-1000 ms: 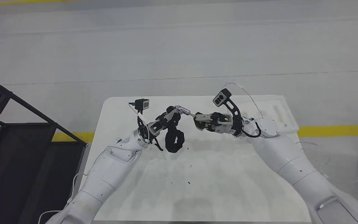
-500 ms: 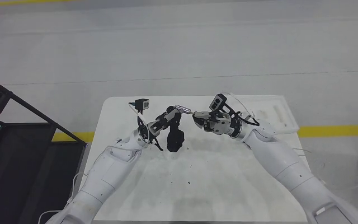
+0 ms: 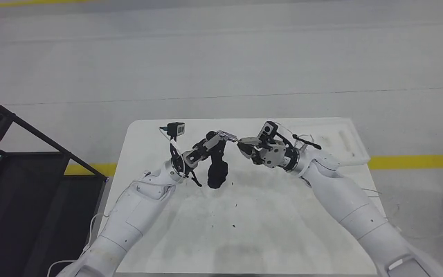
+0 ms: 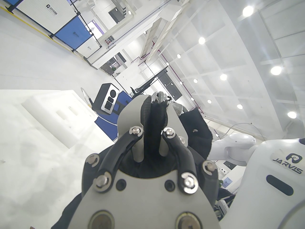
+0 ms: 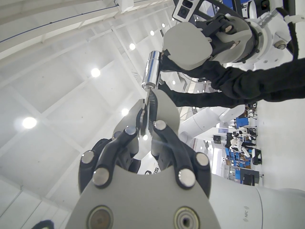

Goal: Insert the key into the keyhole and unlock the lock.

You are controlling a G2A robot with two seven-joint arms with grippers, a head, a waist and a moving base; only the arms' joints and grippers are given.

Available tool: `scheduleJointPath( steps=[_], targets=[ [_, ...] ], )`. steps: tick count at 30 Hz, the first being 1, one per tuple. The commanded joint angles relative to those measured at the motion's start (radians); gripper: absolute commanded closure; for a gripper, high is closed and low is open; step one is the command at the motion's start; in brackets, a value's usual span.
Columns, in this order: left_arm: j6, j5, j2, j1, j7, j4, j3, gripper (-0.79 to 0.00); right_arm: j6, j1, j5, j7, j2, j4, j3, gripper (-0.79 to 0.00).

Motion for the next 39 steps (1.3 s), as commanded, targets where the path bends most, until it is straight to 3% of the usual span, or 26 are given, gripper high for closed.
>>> scheduleJointPath(
  steps=[1,6,8,15,19,22,28,39],
  targets=[
    [0.000,0.000,0.000,0.000,0.000,0.000,0.000,0.000,-0.005,-0.001,-0.025,0.005,0.000,0.000,0.006,-0.785],
    [0.000,0.000,0.000,0.000,0.000,0.000,0.000,0.000,-0.035,-0.008,-0.110,0.012,0.003,-0.006,0.020,-0.785],
    [0.000,0.000,0.000,0.000,0.000,0.000,0.000,0.000,-0.104,-0.006,-0.203,0.009,0.009,-0.013,0.030,-0.785],
    [0.000,0.000,0.000,0.000,0.000,0.000,0.000,0.000,-0.502,-0.029,-0.587,-0.042,0.048,-0.045,0.135,-0.785],
    [0.000,0.000,0.000,0.000,0.000,0.000,0.000,0.000,-0.635,-0.099,-0.632,-0.036,0.071,-0.124,0.216,-0.785],
    [0.000,0.000,0.000,0.000,0.000,0.000,0.000,0.000,-0.758,-0.138,-0.750,-0.018,0.093,-0.181,0.284,-0.785],
    [0.039,0.034,0.000,0.005,0.028,-0.018,-0.012,0.000,-0.765,-0.143,-0.759,-0.018,0.094,-0.186,0.289,-0.785],
    [0.444,0.356,0.005,0.011,0.227,-0.164,-0.090,0.000,-0.765,-0.143,-0.759,-0.018,0.094,-0.186,0.289,-0.785]
  ],
)
